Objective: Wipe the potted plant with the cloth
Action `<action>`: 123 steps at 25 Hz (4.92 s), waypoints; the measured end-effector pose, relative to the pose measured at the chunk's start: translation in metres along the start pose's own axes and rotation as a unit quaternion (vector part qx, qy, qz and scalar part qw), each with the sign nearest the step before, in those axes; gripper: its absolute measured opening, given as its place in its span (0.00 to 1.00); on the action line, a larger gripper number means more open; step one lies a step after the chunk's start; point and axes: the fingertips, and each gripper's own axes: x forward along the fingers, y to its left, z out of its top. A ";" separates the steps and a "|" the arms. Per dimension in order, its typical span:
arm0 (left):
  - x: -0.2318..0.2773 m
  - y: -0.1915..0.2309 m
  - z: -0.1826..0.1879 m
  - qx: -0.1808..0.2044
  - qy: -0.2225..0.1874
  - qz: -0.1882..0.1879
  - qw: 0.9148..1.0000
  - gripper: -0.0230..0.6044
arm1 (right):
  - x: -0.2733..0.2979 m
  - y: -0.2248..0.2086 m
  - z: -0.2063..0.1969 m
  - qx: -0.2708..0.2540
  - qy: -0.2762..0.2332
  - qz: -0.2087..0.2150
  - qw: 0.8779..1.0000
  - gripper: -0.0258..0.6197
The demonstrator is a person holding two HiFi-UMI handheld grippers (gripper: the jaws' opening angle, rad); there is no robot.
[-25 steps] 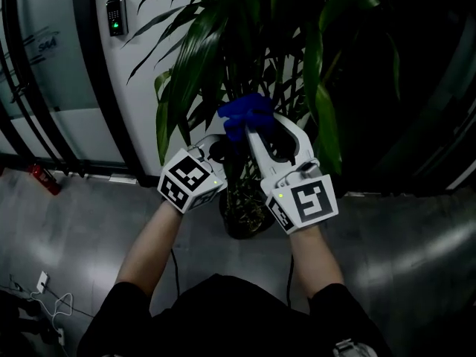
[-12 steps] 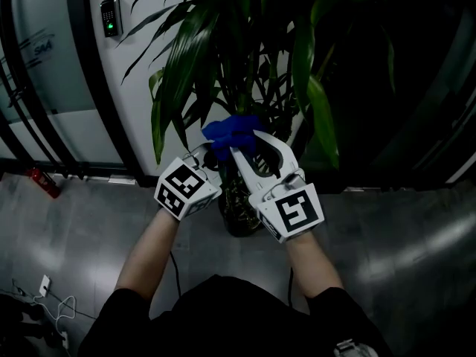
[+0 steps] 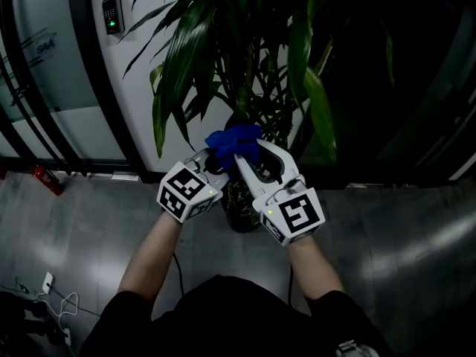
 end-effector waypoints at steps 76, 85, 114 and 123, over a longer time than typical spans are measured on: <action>-0.151 0.077 -0.138 -0.078 0.079 0.157 0.981 0.05 | 0.052 0.050 -0.093 0.133 0.001 0.016 0.991 0.20; -0.144 0.132 -0.143 -0.069 0.036 0.081 0.994 0.05 | 0.085 0.045 -0.098 0.074 0.014 -0.061 0.995 0.20; -0.089 0.127 -0.084 -0.023 -0.037 -0.239 0.970 0.05 | 0.066 0.077 0.055 -0.061 -0.031 -0.350 0.934 0.20; -0.088 0.124 -0.056 0.022 -0.077 -0.258 0.963 0.05 | 0.094 0.083 0.110 -0.075 -0.101 -0.282 0.951 0.20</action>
